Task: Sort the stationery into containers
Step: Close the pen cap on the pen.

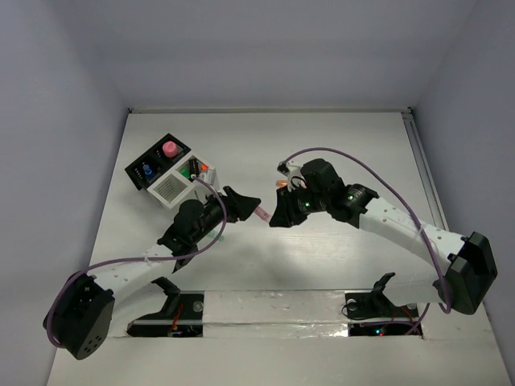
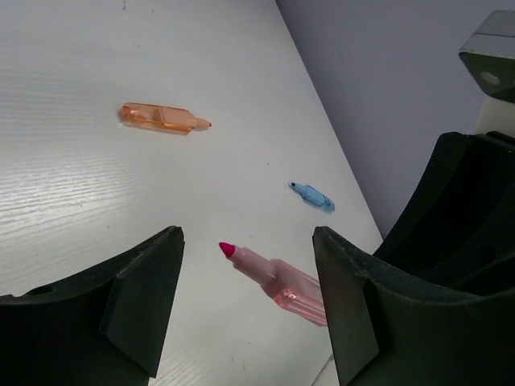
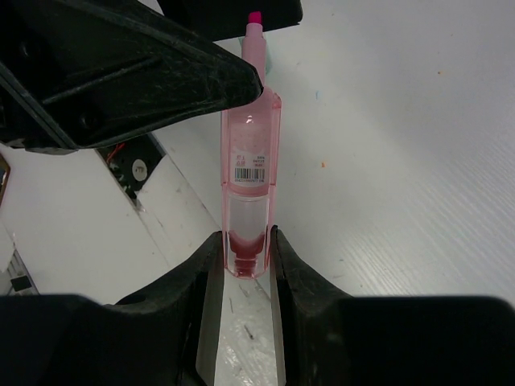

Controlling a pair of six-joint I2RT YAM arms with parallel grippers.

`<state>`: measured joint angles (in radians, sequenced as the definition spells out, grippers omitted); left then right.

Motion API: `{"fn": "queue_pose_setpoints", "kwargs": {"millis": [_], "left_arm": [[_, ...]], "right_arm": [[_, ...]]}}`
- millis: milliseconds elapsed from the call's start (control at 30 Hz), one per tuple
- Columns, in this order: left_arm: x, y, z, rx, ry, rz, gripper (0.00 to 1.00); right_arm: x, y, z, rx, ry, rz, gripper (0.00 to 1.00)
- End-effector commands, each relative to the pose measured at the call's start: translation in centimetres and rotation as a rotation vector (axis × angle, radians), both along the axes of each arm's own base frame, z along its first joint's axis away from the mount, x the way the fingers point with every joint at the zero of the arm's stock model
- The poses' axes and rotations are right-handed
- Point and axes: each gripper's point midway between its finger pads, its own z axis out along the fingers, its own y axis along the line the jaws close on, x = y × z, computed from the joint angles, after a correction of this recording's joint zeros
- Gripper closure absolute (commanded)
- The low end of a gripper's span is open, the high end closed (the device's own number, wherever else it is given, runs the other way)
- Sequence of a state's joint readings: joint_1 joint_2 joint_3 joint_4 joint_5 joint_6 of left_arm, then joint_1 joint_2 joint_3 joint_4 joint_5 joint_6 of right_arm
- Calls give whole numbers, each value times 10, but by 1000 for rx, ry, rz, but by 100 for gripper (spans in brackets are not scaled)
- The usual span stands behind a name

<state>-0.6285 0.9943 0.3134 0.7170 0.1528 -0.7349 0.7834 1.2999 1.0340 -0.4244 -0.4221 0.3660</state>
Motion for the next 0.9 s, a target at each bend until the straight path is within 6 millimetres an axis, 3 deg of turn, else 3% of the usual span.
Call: {"fn": "queue_pose_setpoints", "kwargs": {"millis": [0,467,700,867], "left_arm": [[4,-11,52,-101,-117,-19,39],[-10,-27,68,-127,-146,-85,39],[-28,-45,77,-112,-194,-173,39],[-17,-21,75,-75,-198,-39,36]], "right_arm": [[0,8,18,74,-52,30,97],[-1,13,-4,42,6,53,99],[2,17,-7,40,6,54,100],[3,10,4,43,-26,25,100]]}}
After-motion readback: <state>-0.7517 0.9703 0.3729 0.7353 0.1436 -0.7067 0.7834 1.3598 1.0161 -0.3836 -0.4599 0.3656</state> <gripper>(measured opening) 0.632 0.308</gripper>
